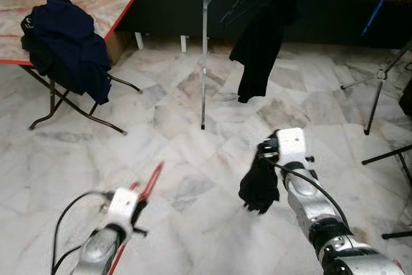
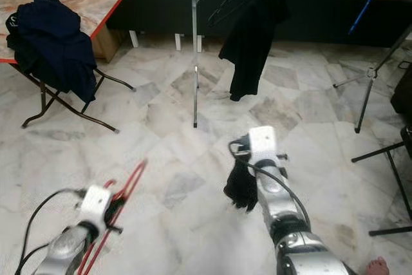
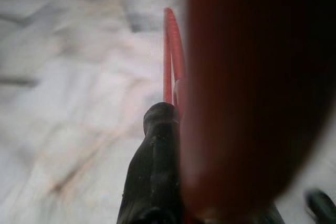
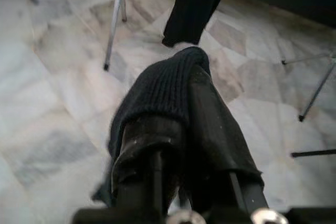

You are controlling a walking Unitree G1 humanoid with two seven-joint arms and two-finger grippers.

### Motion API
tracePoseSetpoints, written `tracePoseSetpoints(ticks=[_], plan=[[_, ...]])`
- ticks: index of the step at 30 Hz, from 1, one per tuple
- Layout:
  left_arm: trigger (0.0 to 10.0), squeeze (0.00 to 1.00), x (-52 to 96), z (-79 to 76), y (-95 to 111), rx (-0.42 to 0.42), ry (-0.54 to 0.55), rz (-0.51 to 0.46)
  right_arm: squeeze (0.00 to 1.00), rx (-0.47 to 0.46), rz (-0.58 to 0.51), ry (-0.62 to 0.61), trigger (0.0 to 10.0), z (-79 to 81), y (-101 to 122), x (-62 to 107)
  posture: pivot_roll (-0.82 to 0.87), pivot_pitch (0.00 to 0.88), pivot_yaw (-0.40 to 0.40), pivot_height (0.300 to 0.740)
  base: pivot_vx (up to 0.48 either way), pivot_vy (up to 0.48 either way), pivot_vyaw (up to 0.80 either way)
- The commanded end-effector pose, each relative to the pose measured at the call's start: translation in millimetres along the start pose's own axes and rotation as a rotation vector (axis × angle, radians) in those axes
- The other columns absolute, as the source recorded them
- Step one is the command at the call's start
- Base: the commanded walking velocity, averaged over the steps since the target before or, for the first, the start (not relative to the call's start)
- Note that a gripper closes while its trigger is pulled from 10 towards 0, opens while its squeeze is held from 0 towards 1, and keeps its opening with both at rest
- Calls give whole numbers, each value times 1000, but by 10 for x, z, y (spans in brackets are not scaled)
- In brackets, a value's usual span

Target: Hang hanger

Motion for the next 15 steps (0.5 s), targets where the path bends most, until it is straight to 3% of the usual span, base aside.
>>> tracePoseSetpoints(ticks=[1,5,7,9,11,15], plan=[[10000,0,117,-143,-94,-27,-163,41,0,63,70,15,10000,-12,-90,-4,20,169,-2,740,0,0,0],[10000,0,213,-179,-89,-92,-286,60,0,161,101,52,10000,27,-112,-12,19,175,2,740,0,0,0],[10000,0,359,-215,-41,-161,-445,92,0,276,97,77,10000,70,-46,-41,16,182,2,740,0,0,0],[10000,0,379,-224,-28,-166,-467,93,0,282,94,75,10000,71,-31,-47,16,182,2,740,0,0,0],[10000,0,508,-264,183,-152,-577,67,0,274,72,74,10000,111,104,-94,18,193,3,740,0,0,0],[10000,0,506,-245,479,-143,-600,-13,0,236,29,90,10000,224,311,-152,22,203,5,740,0,0,0]])
Point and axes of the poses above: a point about 5 cm out from each wrist's last joint towards the gripper, its own x axis pointing back from the gripper into the wrist, its own y axis along the axis of the wrist's last joint, z = x × y, the point moved 5 cm from there along -x, pointing out of the wrist towards the gripper, and after that the axes turned 13 degrees about -x, right-handed, at the moved point
